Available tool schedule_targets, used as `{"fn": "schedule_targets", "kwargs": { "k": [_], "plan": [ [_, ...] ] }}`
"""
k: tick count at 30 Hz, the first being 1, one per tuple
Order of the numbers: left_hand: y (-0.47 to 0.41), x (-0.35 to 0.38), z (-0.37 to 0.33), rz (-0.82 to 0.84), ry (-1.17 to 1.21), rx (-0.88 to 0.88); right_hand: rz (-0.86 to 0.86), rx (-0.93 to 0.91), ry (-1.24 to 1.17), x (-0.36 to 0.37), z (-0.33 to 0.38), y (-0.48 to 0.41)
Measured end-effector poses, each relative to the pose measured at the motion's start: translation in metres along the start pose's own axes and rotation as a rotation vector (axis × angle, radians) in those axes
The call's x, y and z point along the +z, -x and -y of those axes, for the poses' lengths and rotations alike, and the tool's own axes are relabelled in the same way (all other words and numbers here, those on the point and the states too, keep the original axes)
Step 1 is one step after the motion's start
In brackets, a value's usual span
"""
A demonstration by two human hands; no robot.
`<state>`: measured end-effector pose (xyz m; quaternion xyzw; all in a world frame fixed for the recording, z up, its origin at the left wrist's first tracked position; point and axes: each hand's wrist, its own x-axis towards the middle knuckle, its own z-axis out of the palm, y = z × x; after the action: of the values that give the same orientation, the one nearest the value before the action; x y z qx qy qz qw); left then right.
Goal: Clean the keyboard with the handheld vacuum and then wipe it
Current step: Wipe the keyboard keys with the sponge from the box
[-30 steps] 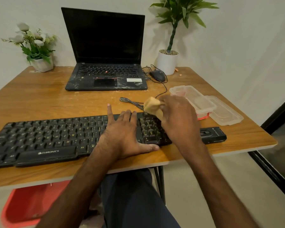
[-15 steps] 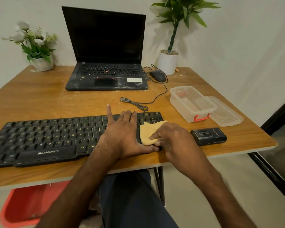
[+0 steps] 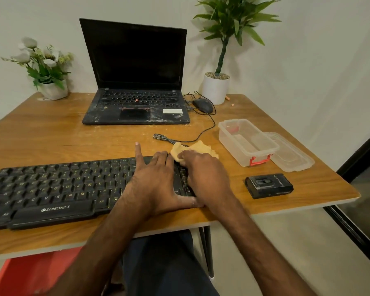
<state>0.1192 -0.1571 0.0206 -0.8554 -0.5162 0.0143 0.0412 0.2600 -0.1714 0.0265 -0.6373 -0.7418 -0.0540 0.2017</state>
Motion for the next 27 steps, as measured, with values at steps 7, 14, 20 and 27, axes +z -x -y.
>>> {"fn": "schedule_targets", "kwargs": {
  "k": [7, 14, 20, 27],
  "plan": [
    [-0.003, -0.019, 0.017, 0.293, 0.043, -0.048, 0.042, 0.16, 0.008, -0.013, -0.028, -0.016],
    [0.0, -0.018, 0.019, 0.256, 0.018, -0.038, 0.139, -0.075, 0.017, -0.009, 0.005, -0.015],
    [0.001, -0.017, 0.019, 0.245, 0.055, -0.046, 0.163, 0.018, 0.018, -0.014, -0.01, -0.024],
    [0.0, -0.02, 0.016, 0.268, 0.016, -0.051, 0.169, -0.067, 0.059, -0.015, -0.022, -0.025]
  ]
}}
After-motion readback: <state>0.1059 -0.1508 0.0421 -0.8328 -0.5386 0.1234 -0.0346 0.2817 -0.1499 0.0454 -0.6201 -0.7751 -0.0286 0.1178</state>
